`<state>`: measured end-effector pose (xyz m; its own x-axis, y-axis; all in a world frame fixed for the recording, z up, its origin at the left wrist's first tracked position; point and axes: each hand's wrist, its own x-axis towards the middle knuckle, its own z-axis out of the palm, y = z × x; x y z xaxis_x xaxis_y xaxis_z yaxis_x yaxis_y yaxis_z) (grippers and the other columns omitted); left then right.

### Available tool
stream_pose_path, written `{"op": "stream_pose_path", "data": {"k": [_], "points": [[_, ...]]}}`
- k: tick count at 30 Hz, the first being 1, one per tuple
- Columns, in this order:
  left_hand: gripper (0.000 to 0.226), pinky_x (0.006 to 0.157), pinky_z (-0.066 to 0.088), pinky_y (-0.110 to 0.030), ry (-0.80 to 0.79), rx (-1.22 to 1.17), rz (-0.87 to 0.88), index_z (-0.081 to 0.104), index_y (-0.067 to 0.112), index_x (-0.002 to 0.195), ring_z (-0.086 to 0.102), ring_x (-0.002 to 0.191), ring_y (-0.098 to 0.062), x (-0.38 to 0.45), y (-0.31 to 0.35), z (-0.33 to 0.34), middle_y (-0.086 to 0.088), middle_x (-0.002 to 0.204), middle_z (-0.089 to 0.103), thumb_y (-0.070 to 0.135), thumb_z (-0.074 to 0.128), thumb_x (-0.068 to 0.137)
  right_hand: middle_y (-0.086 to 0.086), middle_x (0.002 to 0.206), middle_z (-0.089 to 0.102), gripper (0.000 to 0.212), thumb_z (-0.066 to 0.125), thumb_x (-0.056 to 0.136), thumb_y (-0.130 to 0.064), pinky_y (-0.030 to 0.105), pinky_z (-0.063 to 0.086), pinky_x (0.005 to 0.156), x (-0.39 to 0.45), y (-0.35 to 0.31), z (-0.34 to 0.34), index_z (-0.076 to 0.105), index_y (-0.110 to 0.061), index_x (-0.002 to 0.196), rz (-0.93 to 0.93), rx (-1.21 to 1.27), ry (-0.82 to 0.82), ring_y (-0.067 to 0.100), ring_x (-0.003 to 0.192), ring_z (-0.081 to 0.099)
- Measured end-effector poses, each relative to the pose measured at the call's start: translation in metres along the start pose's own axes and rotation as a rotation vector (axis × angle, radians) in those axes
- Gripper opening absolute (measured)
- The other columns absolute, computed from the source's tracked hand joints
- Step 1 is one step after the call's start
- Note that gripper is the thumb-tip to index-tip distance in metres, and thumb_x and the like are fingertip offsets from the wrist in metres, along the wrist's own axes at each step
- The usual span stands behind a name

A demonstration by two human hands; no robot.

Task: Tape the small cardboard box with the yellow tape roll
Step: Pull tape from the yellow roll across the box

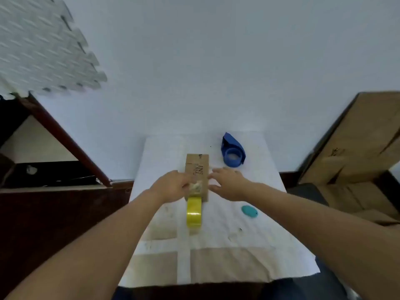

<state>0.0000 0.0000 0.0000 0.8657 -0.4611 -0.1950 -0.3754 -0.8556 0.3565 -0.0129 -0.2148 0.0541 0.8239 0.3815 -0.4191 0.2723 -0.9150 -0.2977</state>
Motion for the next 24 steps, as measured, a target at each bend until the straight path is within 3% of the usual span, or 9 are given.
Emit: {"op": "stream_pose_path", "data": {"k": [2, 6, 8, 13, 16, 18, 21, 24], "points": [[0.04, 0.111, 0.029, -0.037, 0.006, 0.006, 0.003, 0.055, 0.03, 0.132, 0.048, 0.128, -0.019, 0.0, -0.009, 0.021, 0.006, 0.149, 0.043, 0.017, 0.042, 0.096, 0.006, 0.128, 0.061, 0.034, 0.041, 0.096, -0.027, 0.042, 0.045, 0.098, 0.006, 0.008, 0.023, 0.062, -0.019, 0.121, -0.001, 0.083, 0.004, 0.027, 0.116, 0.055], [0.048, 0.116, 0.021, -0.03, 0.151, -0.008, 0.082, 0.05, 0.032, 0.137, 0.035, 0.138, -0.01, 0.008, -0.033, 0.057, 0.009, 0.151, 0.037, 0.008, 0.043, 0.096, 0.005, 0.108, 0.069, 0.034, 0.041, 0.087, -0.004, 0.031, 0.048, 0.09, 0.027, 0.021, 0.08, 0.073, -0.015, 0.091, 0.047, 0.3, 0.01, 0.022, 0.102, 0.061], [0.049, 0.112, 0.019, -0.021, 0.234, -0.01, 0.115, 0.048, 0.033, 0.138, 0.029, 0.14, -0.008, 0.011, -0.04, 0.066, 0.012, 0.151, 0.037, 0.008, 0.043, 0.096, 0.005, 0.104, 0.072, 0.038, 0.041, 0.084, 0.001, 0.027, 0.048, 0.089, 0.038, 0.024, 0.099, 0.076, -0.013, 0.086, 0.042, 0.415, 0.052, 0.021, 0.1, 0.063], [0.052, 0.111, 0.024, -0.019, 0.335, -0.065, 0.166, 0.041, 0.036, 0.142, 0.019, 0.144, -0.002, 0.006, -0.056, 0.098, 0.016, 0.153, 0.031, 0.018, 0.035, 0.093, 0.015, 0.095, 0.075, 0.031, 0.048, 0.079, 0.003, 0.025, 0.056, 0.078, 0.053, 0.022, 0.145, 0.075, -0.009, 0.088, 0.008, 0.722, 0.122, 0.023, 0.084, 0.069], [0.054, 0.11, 0.024, -0.019, 0.382, -0.06, 0.171, 0.042, 0.039, 0.141, 0.02, 0.143, 0.0, 0.009, -0.053, 0.102, 0.017, 0.152, 0.032, 0.032, 0.028, 0.089, 0.011, 0.087, 0.074, 0.029, 0.048, 0.081, 0.001, 0.04, 0.056, 0.086, 0.059, 0.025, 0.173, 0.07, -0.018, 0.082, -0.015, 0.834, 0.289, 0.028, 0.086, 0.07], [0.056, 0.11, 0.024, -0.019, 0.394, -0.046, 0.153, 0.044, 0.04, 0.139, 0.021, 0.142, 0.001, 0.009, -0.05, 0.102, 0.019, 0.151, 0.033, 0.034, 0.027, 0.086, 0.015, 0.091, 0.073, 0.027, 0.044, 0.089, -0.004, 0.042, 0.057, 0.086, 0.057, 0.023, 0.183, 0.069, -0.015, 0.084, 0.008, 1.107, 0.317, 0.029, 0.085, 0.069], [0.049, 0.111, 0.026, -0.023, 0.394, 0.006, 0.098, 0.045, 0.044, 0.138, 0.025, 0.14, 0.001, 0.006, -0.042, 0.102, 0.019, 0.15, 0.035, 0.027, 0.037, 0.092, 0.012, 0.098, 0.07, 0.033, 0.037, 0.101, -0.033, 0.03, 0.057, 0.077, 0.042, 0.015, 0.184, 0.063, -0.012, 0.103, 0.051, 1.494, 0.182, 0.021, 0.084, 0.067], [0.045, 0.111, 0.028, -0.026, 0.365, 0.04, 0.048, 0.044, 0.045, 0.138, 0.027, 0.139, 0.0, -0.004, -0.03, 0.105, 0.019, 0.15, 0.036, 0.024, 0.043, 0.098, 0.007, 0.11, 0.067, 0.051, 0.034, 0.098, -0.052, 0.025, 0.054, 0.079, 0.031, 0.011, 0.191, 0.057, -0.015, 0.122, 0.032, 1.54, 0.075, 0.017, 0.093, 0.066]]}}
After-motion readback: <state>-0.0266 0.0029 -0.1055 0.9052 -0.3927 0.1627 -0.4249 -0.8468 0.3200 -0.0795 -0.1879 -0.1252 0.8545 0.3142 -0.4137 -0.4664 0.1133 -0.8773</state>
